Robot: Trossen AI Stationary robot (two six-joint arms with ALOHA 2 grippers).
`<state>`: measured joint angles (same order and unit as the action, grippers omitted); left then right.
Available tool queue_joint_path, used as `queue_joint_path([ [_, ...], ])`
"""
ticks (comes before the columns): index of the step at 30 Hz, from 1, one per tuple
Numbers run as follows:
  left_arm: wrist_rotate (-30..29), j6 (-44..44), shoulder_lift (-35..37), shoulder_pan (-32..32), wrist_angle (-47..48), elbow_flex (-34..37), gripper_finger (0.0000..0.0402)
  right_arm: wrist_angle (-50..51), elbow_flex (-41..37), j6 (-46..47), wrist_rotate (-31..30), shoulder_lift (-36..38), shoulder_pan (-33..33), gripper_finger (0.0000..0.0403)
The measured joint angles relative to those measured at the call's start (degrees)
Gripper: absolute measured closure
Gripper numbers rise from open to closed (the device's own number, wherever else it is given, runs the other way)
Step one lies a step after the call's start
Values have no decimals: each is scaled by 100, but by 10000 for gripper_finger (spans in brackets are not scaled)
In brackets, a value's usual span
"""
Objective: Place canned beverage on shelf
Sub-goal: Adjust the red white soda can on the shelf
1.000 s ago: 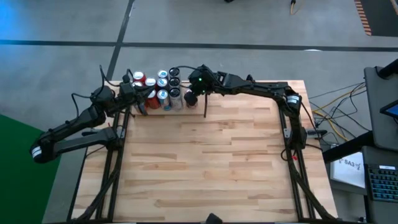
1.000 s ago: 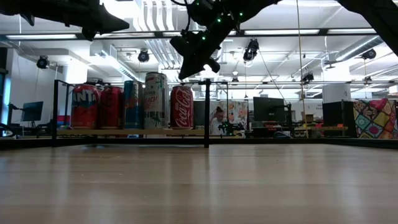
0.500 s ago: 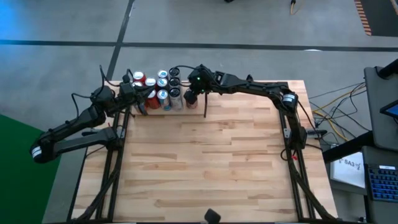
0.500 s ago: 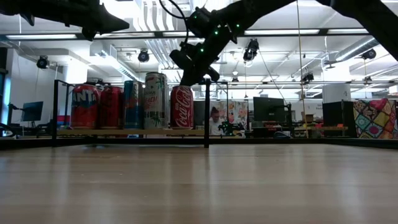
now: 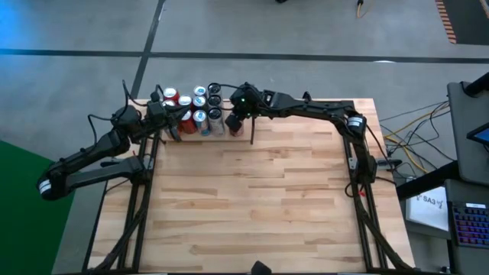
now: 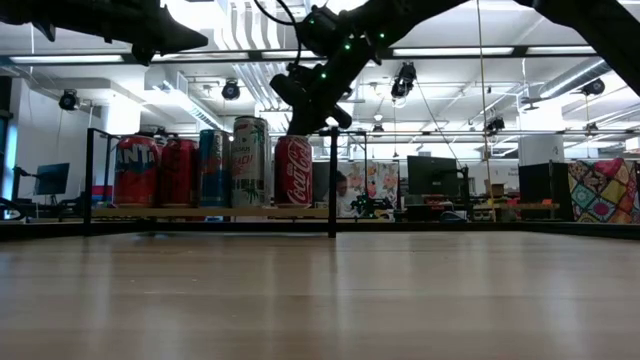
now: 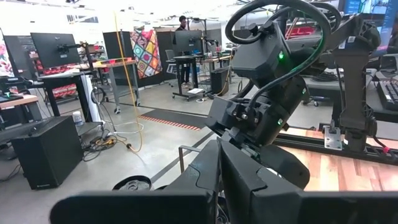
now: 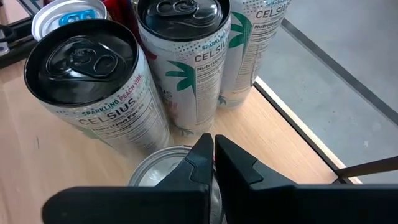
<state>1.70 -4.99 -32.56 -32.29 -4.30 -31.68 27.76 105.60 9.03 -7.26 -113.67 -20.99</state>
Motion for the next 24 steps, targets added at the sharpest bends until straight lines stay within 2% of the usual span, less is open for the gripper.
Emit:
queue_joint_path([
  [8, 1, 12, 1, -1, 1, 0, 402, 154, 33, 0, -25, 155, 0, 394],
  [24, 2, 105, -9, 0, 7, 0, 402, 1569, 598, -112, -32, 264, 193, 394],
])
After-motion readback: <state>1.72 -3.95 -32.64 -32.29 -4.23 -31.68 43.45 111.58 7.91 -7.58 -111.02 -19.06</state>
